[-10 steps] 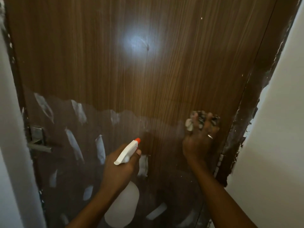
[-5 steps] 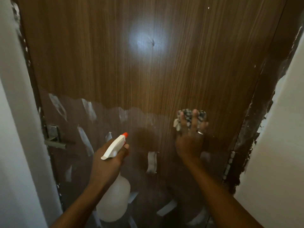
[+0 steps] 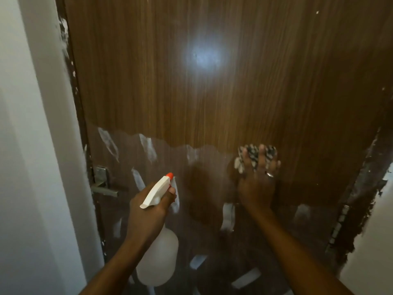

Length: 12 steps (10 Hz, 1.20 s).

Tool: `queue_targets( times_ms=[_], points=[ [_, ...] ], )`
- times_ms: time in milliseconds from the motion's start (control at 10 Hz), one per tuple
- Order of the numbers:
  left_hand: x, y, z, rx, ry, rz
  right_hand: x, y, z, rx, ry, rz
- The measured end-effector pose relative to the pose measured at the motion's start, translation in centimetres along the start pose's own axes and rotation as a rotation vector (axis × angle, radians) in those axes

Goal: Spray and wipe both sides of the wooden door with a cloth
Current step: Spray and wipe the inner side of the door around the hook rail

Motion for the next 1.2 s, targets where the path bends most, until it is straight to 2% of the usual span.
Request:
queue_targets(
  times_ms=[100,200,300,400,500,600,700,800,900,1000,1100,1200],
  points=[
    [-1.5,0.2,0.8,0.005,-0.016,0.018,2.2,6.1,1.4,-0.189,0.04,0.056],
    [-3.0,0.6,2.0,0.014,-0.051,0.087,3.5,7.1,-1.8,-0.434,0.087,0.005],
    [-4.3,0.5,2.9,0.011,-0.062,0.073,2.9,5.8,-4.1,-0.57,0.091,-0.007],
    [-5.8,0.6,3.6,0.014,-0.081,0.064,2.5,4.8,-3.1,-0.32,0.068,0.004],
    [-7.1,1.3,4.9,-0.041,-0.037,0.021,3.0,8.0,0.4,-0.072,0.015,-0.019],
    [-8.0,1.3,5.9,-0.047,-0.037,0.011,4.1,13.2,3.3,-0.143,0.009,-0.009],
    [-9.2,1.1,7.1,-0.034,-0.067,0.005,5.4,16.0,1.9,-0.362,0.046,0.013],
    [-10.1,1.4,8.4,-0.032,-0.084,0.02,5.6,15.0,-0.3,-0.516,0.043,0.009],
    [-10.9,2.3,9.2,-0.03,-0.132,0.038,5.0,13.2,-1.5,-0.488,0.05,-0.022],
    [-11.8,3.0,9.9,-0.007,-0.149,0.039,4.5,13.6,-0.3,-0.231,0.054,-0.02],
    [-12.7,4.1,10.7,-0.019,-0.154,0.039,5.4,17.2,2.6,-0.042,0.024,-0.037],
    [-13.6,4.7,11.3,-0.03,-0.151,0.026,7.4,21.9,2.8,-0.233,0.064,-0.021]
  ],
)
Point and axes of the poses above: each hand's wrist, its own z-axis towards the middle knuckle, its own x-axis out of the palm, y = z × x, the point moved 6 cm from there along z, towards the middle knuckle, and after that the axes turned 10 degrees about -y, right-handed, at the moved point
